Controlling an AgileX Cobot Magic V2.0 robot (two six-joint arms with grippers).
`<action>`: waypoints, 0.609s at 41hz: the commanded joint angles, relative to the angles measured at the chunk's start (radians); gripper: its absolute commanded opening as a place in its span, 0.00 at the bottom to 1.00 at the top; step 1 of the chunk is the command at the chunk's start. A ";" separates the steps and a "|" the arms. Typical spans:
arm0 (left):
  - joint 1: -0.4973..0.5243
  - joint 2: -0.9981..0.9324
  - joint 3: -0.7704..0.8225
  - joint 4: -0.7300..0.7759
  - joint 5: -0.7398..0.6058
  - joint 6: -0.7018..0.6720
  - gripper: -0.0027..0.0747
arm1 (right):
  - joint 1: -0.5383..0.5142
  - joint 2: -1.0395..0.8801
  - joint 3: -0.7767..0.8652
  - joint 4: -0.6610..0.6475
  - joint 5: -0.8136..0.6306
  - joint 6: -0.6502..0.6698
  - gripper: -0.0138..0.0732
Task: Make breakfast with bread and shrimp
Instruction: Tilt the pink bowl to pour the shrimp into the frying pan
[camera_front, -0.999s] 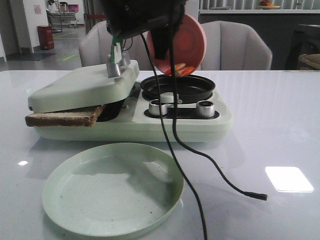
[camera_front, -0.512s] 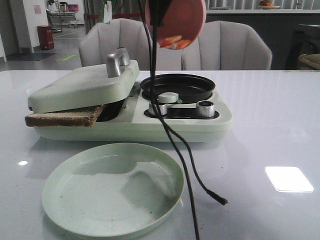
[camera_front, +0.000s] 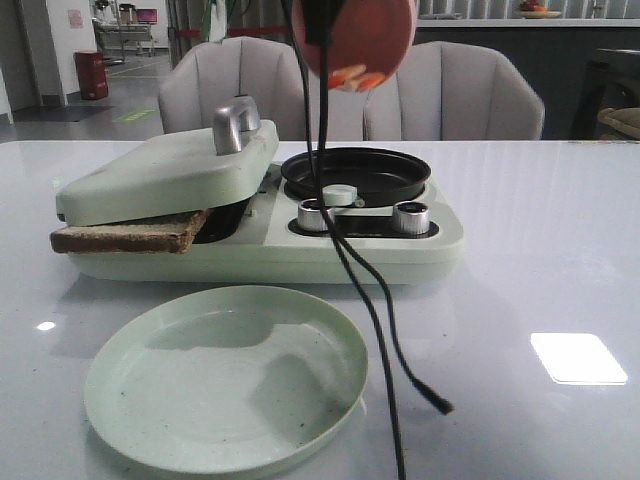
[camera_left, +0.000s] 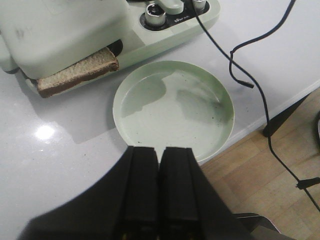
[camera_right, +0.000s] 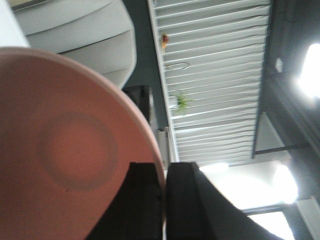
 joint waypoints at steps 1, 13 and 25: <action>-0.004 -0.002 -0.030 -0.015 -0.066 -0.010 0.16 | -0.001 -0.122 -0.030 -0.138 0.051 -0.019 0.21; -0.004 -0.002 -0.030 -0.015 -0.066 -0.010 0.17 | -0.020 -0.085 0.039 -0.086 0.048 -0.029 0.21; -0.004 -0.002 -0.030 -0.015 -0.066 -0.010 0.17 | -0.019 -0.108 0.066 -0.138 0.067 -0.027 0.21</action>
